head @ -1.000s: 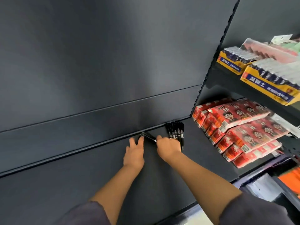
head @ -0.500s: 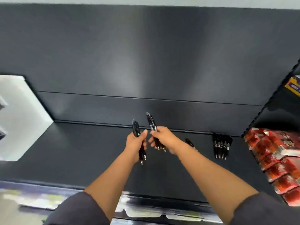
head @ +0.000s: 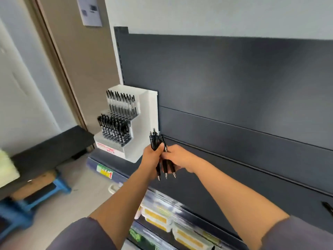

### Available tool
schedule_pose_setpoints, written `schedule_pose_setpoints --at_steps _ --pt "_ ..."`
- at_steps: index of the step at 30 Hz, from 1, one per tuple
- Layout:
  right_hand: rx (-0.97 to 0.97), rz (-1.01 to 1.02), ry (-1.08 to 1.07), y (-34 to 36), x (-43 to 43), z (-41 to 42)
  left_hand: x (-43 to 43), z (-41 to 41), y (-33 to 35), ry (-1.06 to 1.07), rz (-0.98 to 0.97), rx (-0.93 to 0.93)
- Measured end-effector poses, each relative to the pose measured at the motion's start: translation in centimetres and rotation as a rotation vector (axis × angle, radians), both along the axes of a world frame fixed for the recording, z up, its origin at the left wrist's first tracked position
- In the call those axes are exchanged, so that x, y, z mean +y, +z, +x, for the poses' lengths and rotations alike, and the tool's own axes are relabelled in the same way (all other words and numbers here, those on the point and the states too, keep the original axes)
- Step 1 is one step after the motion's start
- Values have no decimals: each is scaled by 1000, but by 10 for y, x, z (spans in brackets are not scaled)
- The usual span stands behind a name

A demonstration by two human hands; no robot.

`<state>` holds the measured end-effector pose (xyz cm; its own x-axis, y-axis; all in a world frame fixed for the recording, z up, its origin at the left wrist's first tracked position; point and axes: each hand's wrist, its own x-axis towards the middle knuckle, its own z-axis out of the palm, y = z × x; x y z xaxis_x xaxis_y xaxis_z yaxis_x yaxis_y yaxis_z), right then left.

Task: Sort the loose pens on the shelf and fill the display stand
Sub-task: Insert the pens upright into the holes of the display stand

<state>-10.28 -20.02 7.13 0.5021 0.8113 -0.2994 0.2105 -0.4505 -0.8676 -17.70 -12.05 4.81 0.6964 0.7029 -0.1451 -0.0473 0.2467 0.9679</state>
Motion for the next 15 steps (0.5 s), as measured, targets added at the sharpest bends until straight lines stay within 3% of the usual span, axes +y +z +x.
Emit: schedule_pose_setpoints --at_steps 6,11,15 --pt "-135 -137 111 1 87 -24 81 -40 0 152 -41 -11" --pt "-230 117 -140 9 141 -24 125 -45 -7 128 3 -52" --pt "-282 251 -88 11 167 -16 143 -45 -7 -43 124 -54"
